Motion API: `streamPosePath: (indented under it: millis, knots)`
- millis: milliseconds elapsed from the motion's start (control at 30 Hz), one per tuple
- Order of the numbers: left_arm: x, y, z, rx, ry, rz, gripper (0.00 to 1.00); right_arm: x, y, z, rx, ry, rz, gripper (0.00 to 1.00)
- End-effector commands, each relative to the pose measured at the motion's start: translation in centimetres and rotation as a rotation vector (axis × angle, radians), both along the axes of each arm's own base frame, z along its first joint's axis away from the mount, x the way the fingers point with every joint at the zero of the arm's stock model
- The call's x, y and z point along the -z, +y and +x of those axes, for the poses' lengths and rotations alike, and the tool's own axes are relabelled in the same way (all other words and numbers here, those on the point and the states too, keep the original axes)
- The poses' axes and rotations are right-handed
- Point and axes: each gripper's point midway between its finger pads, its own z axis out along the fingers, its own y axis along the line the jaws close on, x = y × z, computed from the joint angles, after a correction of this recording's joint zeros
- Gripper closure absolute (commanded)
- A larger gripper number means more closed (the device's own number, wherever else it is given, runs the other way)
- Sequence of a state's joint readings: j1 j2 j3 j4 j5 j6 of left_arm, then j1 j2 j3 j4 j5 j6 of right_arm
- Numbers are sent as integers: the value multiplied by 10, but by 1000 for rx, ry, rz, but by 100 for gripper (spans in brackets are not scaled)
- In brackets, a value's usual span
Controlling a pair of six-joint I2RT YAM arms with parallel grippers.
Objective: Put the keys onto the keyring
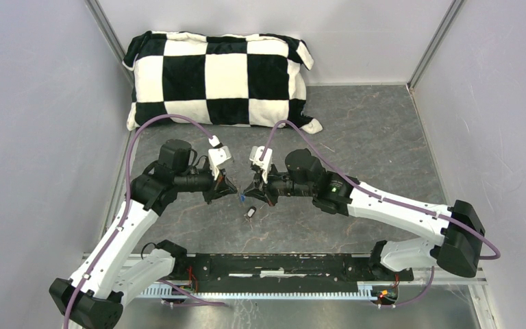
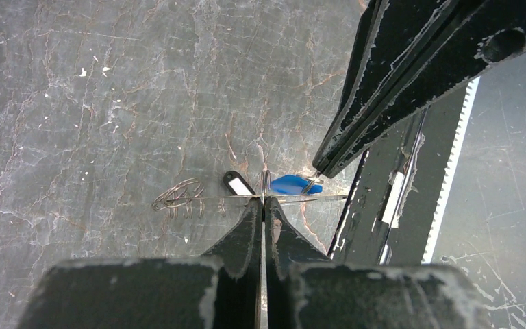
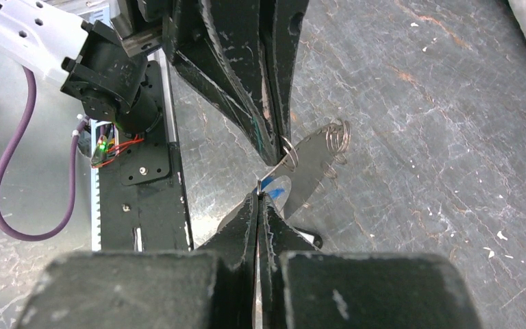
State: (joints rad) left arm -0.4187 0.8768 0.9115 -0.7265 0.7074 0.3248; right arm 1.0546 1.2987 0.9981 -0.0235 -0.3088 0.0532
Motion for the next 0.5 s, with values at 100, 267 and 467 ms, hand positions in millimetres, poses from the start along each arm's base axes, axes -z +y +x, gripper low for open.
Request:
streamPosePath:
  millis: [100, 267, 467]
  knots:
    - [-18, -5, 2, -6, -35, -49, 98, -42, 17, 6, 19, -72, 131, 100]
    - [-17, -5, 3, -7, -34, -46, 98, -40, 23, 4, 23, -58, 147, 100]
    - [-18, -4, 3, -11, -40, -45, 98, -42, 25, 6, 56, -60, 165, 100]
